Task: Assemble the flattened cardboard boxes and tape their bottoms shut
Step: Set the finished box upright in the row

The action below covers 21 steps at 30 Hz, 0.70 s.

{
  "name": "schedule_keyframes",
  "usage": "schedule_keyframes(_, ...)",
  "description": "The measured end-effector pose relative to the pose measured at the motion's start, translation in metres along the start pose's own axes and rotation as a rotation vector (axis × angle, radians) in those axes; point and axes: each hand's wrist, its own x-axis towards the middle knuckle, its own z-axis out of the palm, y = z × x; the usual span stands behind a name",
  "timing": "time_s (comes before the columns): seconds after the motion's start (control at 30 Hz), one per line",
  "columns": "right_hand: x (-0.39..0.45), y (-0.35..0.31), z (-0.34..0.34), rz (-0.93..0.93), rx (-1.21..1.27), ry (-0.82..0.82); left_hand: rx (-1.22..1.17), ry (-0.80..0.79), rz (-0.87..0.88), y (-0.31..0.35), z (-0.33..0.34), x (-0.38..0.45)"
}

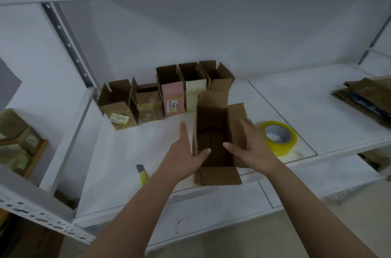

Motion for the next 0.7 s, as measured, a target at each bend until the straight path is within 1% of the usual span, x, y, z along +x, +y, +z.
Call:
schedule_keyframes(0.03,0.001,-0.001,-0.001,0.028,0.007,0.051,0.02,-0.02,-0.056,-0.003,0.0,0.003)
schedule_keyframes(0.1,0.001,-0.004,-0.002,0.12,0.084,0.083,0.048,-0.052,-0.045,-0.005,-0.005,0.003)
schedule_keyframes(0.2,-0.001,-0.004,-0.007,0.126,0.1,0.184,0.074,-0.072,0.05,0.007,-0.011,0.003)
schedule_keyframes(0.3,0.0,-0.004,-0.024,0.134,0.161,0.332,0.064,-0.028,0.208,0.03,-0.013,0.007)
schedule_keyframes(0.37,0.002,-0.002,-0.038,0.15,0.234,0.393,0.061,0.003,0.264,0.047,-0.011,0.017)
schedule_keyframes(0.47,0.009,0.006,-0.06,0.167,0.373,0.453,0.036,0.046,0.259,0.072,-0.001,0.04)
schedule_keyframes(0.7,0.05,0.038,-0.103,0.215,0.654,0.504,0.026,0.15,0.212,0.132,0.032,0.109)
